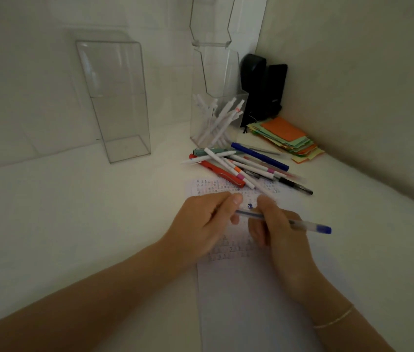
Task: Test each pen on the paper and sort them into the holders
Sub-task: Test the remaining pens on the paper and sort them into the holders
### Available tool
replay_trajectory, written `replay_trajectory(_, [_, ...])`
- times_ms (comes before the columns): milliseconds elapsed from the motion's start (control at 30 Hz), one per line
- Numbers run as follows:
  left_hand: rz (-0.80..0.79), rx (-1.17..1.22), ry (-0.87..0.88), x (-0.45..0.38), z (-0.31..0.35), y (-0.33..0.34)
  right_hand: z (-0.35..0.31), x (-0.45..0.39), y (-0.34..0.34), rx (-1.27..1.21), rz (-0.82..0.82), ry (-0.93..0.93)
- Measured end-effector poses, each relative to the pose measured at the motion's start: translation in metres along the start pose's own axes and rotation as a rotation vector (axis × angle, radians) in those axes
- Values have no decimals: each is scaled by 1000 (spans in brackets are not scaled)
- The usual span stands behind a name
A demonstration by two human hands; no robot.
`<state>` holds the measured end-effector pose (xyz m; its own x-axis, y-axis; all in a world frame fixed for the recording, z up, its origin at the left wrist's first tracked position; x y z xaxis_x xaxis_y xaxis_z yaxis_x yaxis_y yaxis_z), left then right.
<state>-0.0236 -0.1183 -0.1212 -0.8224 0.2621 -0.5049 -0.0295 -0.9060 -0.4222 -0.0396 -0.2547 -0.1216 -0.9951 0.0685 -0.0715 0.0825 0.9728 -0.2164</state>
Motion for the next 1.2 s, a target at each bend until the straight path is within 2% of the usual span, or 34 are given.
replay_trajectory(200, [186, 82, -185, 0, -7, -13, -9, -10, 33, -142, -84, 80])
replay_trajectory(300, [241, 98, -276, -5, -16, -19, -8, -22, 42, -135, -166, 194])
replay_trajectory(333, [264, 104, -303, -8, -19, -21, -9, -28, 42, -150, -154, 239])
replay_trajectory(400, [308, 92, -355, -17, -24, -28, -14, -45, 32, -293, 46, 324])
replay_trajectory(433, [329, 70, -371, -21, -27, -32, -19, -54, 23, -337, 182, 302])
replay_trajectory(467, [353, 36, -377, -24, -29, -38, -27, -59, 14, -281, 279, 206])
replay_trajectory(500, [377, -11, -368, -27, -30, -45, -38, -61, 8, -106, 291, 50])
replay_trajectory(533, [399, -62, -339, -30, -30, -52, -48, -61, 9, 170, 219, -145])
replay_trajectory(600, [414, -145, -235, -36, -26, -60, -59, -56, 27, 737, -64, -450])
replay_trajectory(633, [406, -170, -188, -40, -22, -63, -60, -56, 40, 900, -181, -548])
replay_trajectory(667, [398, -195, -154, -45, -19, -65, -63, -58, 52, 956, -239, -608])
replay_trajectory(733, [451, -237, -105, -57, -13, -81, -80, -68, 69, 866, -200, -686])
replay_trajectory(800, [668, -240, -22, -68, -9, -115, -104, -85, 79, 749, -107, -689])
replay_trajectory(867, [926, -272, 67, -73, -11, -155, -129, -105, 82, 600, -38, -603])
replay_trajectory(933, [1017, -280, 17, -77, -22, -184, -151, -127, 86, 500, -19, -507])
replay_trajectory(1000, [928, -202, -123, -82, -39, -196, -168, -151, 95, 457, -74, -438])
replay_trajectory(1100, [723, -53, -308, -87, -66, -192, -177, -179, 115, 424, -249, -308])
replay_trajectory(1200, [602, -115, -400, -87, -88, -191, -175, -190, 135, 444, -409, -238])
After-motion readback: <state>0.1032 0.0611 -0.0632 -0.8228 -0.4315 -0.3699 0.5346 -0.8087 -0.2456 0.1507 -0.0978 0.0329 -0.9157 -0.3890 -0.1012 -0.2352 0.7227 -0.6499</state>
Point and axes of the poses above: each hand's wrist, its own x-axis away from the middle knuckle, its own y-axis out of the palm, z = x × y, the point moved 3 cm from there along -x, towards the middle knuckle, and after that the axes turned 2 degrees about x, right-handed, at the moved point
